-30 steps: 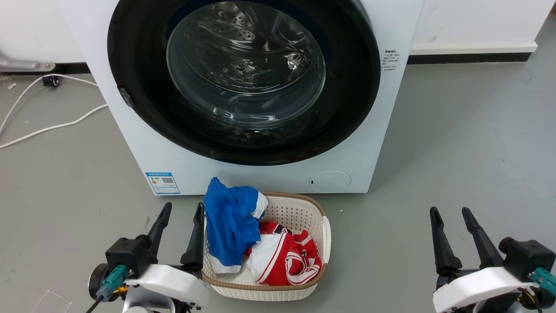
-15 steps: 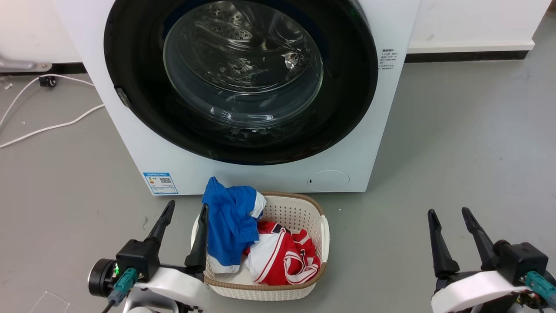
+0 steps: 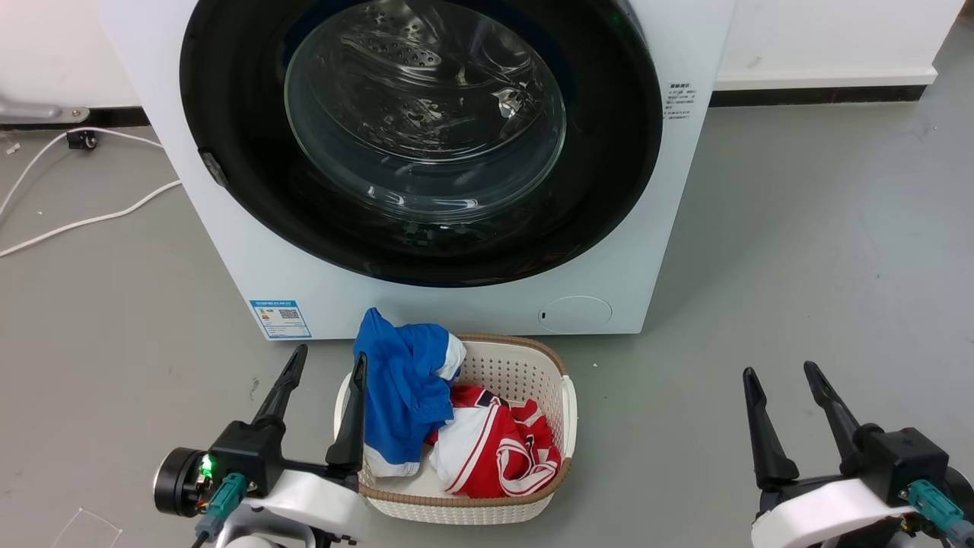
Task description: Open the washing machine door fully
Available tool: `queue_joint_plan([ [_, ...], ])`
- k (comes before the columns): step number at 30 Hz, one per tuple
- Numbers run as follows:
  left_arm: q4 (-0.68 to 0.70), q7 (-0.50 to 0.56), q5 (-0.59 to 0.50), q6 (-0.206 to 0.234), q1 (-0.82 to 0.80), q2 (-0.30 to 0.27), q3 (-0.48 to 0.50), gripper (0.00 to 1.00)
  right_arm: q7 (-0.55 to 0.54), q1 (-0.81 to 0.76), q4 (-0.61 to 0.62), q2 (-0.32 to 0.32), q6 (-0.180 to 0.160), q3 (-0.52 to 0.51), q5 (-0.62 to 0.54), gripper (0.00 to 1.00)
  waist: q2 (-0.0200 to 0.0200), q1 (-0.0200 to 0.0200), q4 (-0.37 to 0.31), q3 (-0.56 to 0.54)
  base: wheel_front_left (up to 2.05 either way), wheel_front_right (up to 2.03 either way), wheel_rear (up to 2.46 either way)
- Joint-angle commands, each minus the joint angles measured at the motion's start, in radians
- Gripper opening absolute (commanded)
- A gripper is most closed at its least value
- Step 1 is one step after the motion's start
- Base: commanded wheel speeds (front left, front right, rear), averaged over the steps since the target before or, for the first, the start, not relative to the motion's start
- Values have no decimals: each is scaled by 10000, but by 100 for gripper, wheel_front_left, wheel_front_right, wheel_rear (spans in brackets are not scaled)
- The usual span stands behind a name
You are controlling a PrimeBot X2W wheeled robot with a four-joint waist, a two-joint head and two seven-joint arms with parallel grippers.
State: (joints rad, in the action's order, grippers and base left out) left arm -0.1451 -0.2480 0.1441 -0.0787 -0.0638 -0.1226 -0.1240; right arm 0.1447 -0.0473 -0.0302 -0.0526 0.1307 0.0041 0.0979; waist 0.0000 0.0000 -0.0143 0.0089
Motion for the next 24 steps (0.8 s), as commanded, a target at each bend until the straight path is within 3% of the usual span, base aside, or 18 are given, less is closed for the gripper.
queue_joint_plan([
  [1, 71, -101, -213, -63, 125, 29, 83, 100, 89, -142, 84, 34, -1, 4, -178, 100, 0, 0, 5, 0, 0, 0, 0],
  [20, -6, -188, -307, -324, 197, 351, 553, 100, 256, -105, 7, 38, -1, 4, 18, 100, 0, 0, -37, 29, 0, 0, 0],
  [21, -14, -188, -326, -339, 203, 362, 565, 100, 282, -103, -16, 38, -1, -1, 80, 37, 0, 0, -38, 31, 0, 0, 0],
  [22, -10, -188, -343, -354, 200, 377, 578, 100, 318, -96, -29, 38, -1, 5, 98, 0, 0, 0, -37, 34, 0, 0, 0],
  [24, -1, -188, -372, -366, 200, 402, 604, 100, 351, -91, -65, 38, -1, 44, 194, 0, 0, 0, -29, 32, 0, 0, 0],
])
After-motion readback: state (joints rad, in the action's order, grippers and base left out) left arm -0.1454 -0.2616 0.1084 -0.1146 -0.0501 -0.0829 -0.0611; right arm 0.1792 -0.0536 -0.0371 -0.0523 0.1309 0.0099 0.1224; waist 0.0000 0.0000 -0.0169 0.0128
